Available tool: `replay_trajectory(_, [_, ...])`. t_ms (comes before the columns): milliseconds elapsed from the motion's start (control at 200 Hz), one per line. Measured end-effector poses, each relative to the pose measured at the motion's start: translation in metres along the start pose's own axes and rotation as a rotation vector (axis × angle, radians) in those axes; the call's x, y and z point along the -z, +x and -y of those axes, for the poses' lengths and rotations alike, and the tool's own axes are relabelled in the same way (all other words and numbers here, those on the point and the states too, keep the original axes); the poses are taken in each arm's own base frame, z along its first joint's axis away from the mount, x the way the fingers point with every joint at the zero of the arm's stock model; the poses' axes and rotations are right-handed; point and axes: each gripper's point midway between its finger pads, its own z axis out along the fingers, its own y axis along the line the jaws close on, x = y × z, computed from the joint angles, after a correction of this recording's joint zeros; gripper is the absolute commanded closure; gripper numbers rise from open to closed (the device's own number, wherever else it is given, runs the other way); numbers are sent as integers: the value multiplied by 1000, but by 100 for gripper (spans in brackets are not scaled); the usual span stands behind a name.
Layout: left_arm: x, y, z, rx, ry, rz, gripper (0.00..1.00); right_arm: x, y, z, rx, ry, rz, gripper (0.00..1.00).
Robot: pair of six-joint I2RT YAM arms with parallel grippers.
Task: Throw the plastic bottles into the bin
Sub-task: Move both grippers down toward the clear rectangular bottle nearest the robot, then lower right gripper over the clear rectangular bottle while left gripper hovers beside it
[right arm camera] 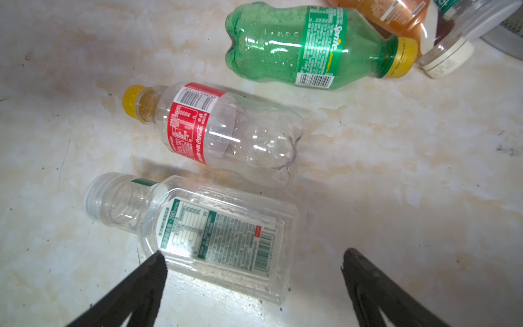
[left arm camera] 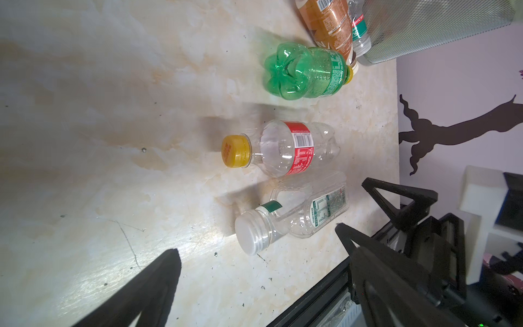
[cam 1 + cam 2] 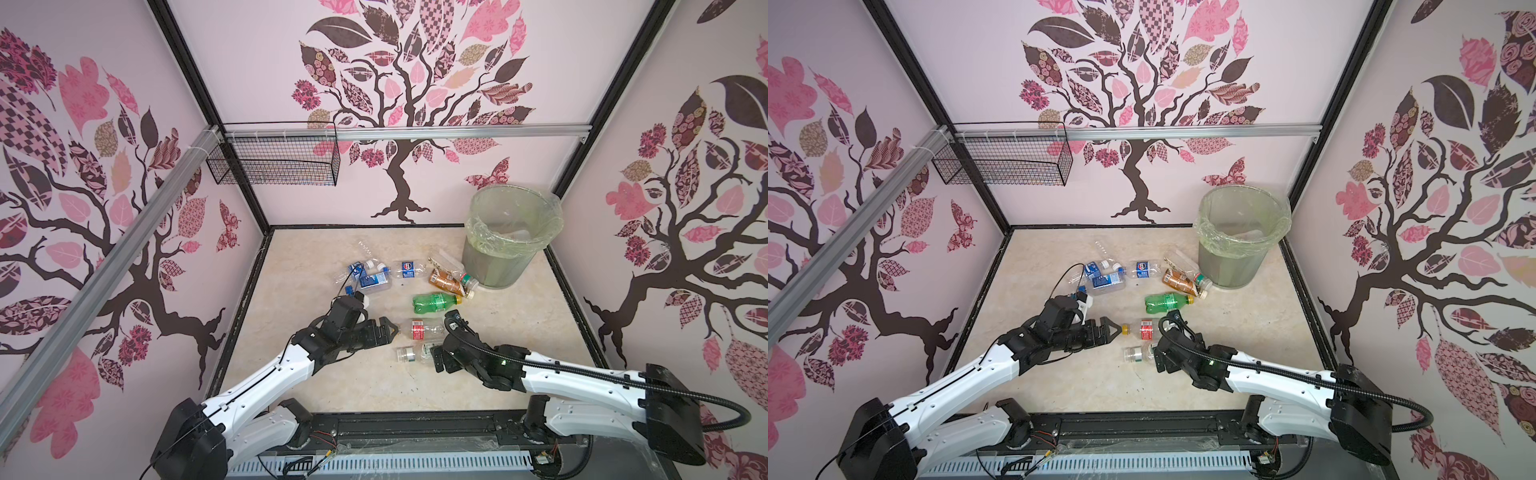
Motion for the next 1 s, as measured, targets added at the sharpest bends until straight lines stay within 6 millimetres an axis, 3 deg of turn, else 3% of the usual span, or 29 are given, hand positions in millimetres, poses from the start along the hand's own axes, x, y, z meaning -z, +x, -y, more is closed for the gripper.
replay_trajectory(295, [0,10,-10,-2,-9,-9,2,-7,24,-21,56,-24,-41,0])
replay_trajectory(570, [9,17,-16,-3,3,14,2,-30,35,-16,56,60,-66,0])
replay_trajectory(775, [12,20,-21,10,-6,26,2,-42,23,-25,53,94,-44,1])
replay_trajectory(1000, [12,24,-27,22,-25,15,2,-51,-2,-49,45,78,6,1])
